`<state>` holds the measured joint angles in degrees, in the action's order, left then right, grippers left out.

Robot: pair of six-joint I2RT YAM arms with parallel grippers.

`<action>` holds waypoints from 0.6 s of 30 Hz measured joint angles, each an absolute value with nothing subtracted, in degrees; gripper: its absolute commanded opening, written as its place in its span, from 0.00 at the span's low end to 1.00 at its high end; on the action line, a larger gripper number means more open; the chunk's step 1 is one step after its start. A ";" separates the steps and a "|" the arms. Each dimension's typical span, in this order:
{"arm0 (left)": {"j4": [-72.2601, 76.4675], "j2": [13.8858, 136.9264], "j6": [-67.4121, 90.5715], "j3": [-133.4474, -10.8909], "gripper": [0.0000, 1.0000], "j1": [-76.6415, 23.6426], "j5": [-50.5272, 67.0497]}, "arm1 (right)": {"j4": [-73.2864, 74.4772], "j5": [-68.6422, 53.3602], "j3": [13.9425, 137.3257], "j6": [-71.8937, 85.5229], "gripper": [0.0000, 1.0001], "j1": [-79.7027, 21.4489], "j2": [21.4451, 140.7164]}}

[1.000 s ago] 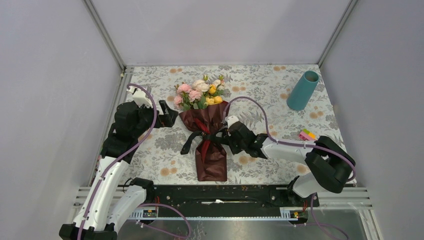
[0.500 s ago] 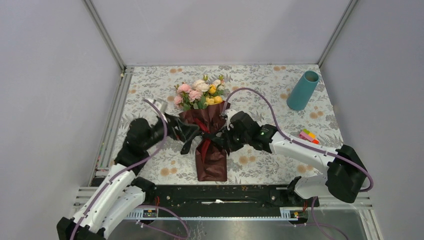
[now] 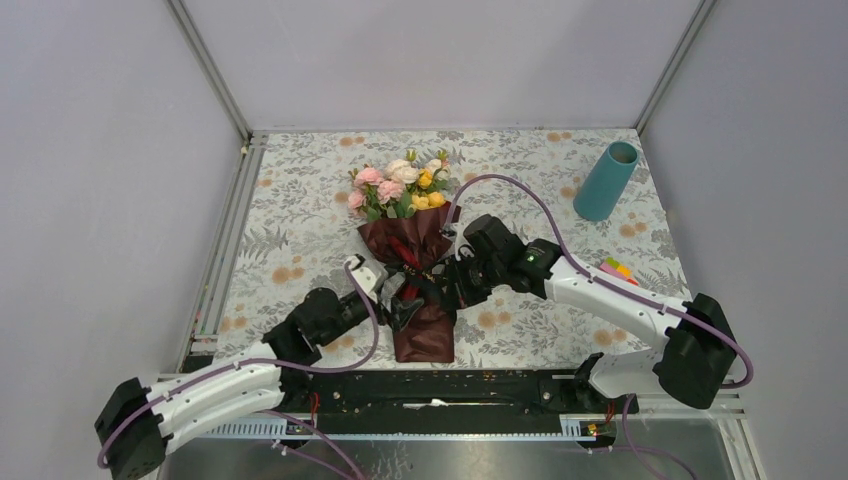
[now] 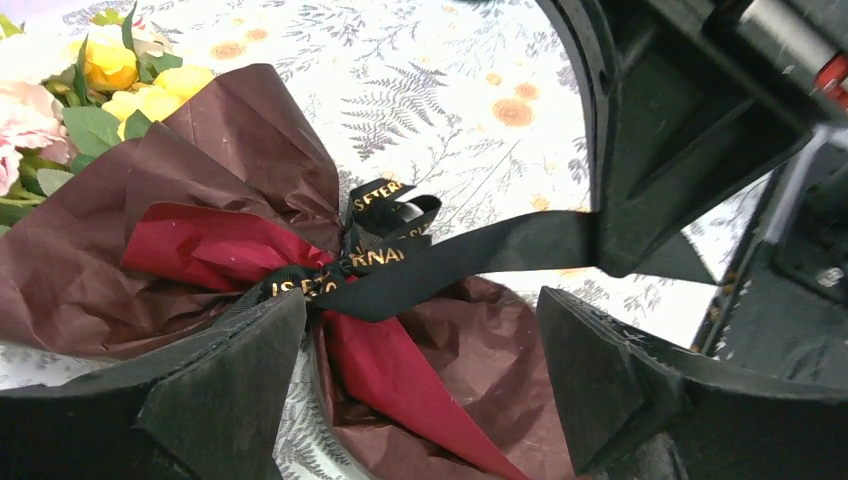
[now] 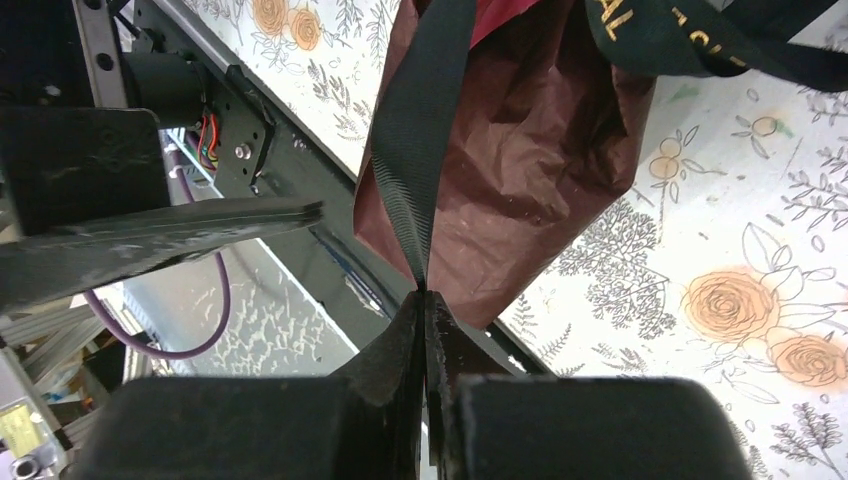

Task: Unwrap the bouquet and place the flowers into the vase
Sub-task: Untie the ribbon from the wrapping paper.

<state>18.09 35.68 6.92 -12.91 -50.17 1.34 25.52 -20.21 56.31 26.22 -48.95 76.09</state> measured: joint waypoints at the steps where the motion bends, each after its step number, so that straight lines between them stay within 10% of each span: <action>1: 19.18 36.82 5.13 -12.71 0.93 -51.35 0.01 | 25.89 -20.73 56.36 26.61 0.00 -48.93 76.09; 18: 26.98 49.25 -10.31 -13.96 0.92 -61.84 -9.30 | 27.59 -25.52 57.28 33.10 0.00 -48.14 73.87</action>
<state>26.98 49.25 -10.31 -13.96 -61.84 -9.30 27.59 -25.52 57.28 33.10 -48.14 73.87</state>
